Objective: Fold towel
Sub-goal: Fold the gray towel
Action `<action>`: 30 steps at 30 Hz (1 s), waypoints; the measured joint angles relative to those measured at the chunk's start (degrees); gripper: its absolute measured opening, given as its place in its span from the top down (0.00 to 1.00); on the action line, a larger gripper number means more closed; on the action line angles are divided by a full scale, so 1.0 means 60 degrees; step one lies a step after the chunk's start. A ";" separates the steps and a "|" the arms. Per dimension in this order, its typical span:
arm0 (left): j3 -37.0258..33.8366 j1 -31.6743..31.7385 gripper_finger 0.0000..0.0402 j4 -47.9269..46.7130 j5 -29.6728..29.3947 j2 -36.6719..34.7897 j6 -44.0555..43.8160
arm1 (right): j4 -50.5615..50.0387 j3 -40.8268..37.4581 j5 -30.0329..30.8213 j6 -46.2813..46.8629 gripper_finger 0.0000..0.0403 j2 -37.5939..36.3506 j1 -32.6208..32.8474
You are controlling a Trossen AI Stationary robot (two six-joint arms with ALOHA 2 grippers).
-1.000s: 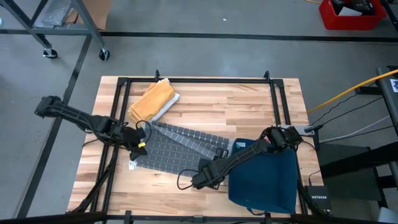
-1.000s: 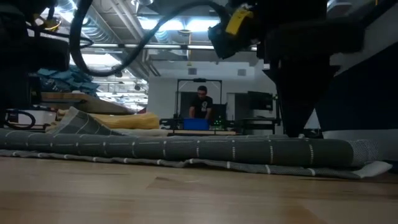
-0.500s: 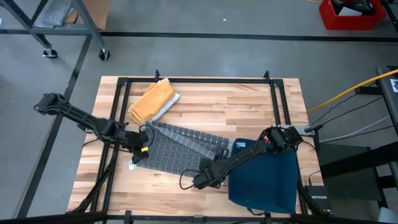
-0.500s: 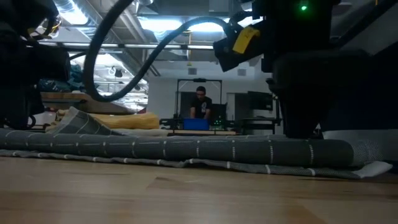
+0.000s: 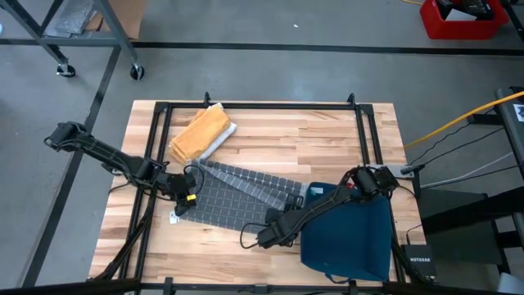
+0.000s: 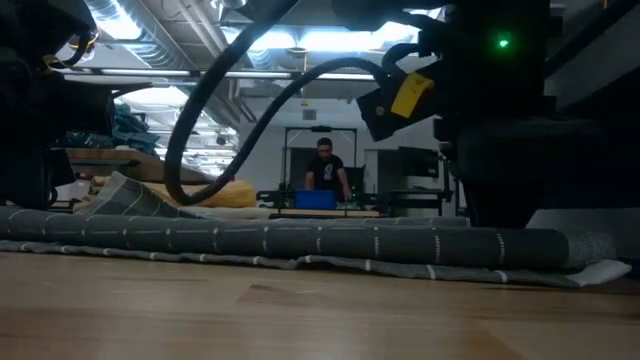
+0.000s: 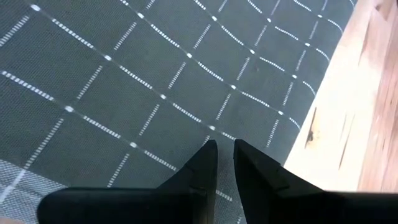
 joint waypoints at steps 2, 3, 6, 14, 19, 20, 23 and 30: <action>0.0001 0.0000 0.89 0.0005 -0.0002 0.0000 -0.0014 | 0.0101 -0.0092 0.0100 0.0003 0.57 -0.0020 -0.0001; 0.0001 0.0000 0.89 -0.0012 -0.0002 0.0000 -0.0021 | 0.0145 -0.0129 0.0210 0.0000 0.57 -0.0026 -0.0001; 0.0001 0.0000 0.89 -0.0018 -0.0006 0.0000 -0.0021 | 0.0182 -0.0162 0.0676 0.0003 0.58 -0.0019 -0.0006; 0.0001 0.0000 0.89 -0.0031 -0.0006 0.0000 -0.0050 | 0.0384 -0.0174 0.1038 0.0003 0.76 0.0021 -0.0016; 0.0001 0.0000 0.89 -0.0033 -0.0006 0.0000 -0.0054 | 0.0418 -0.0177 0.1064 0.0003 0.85 0.0036 -0.0006; 0.0001 0.0000 0.89 -0.0031 -0.0009 0.0000 -0.0054 | 0.0434 -0.0177 0.1064 0.0002 0.86 0.0036 -0.0007; 0.0001 0.0000 0.89 -0.0031 -0.0006 0.0000 -0.0058 | 0.0452 -0.0177 0.1053 -0.0001 0.88 0.0036 -0.0005; 0.0005 0.0000 0.89 -0.0031 -0.0009 0.0020 -0.0058 | 0.0314 -0.0072 0.0809 -0.0003 0.89 0.0044 -0.0009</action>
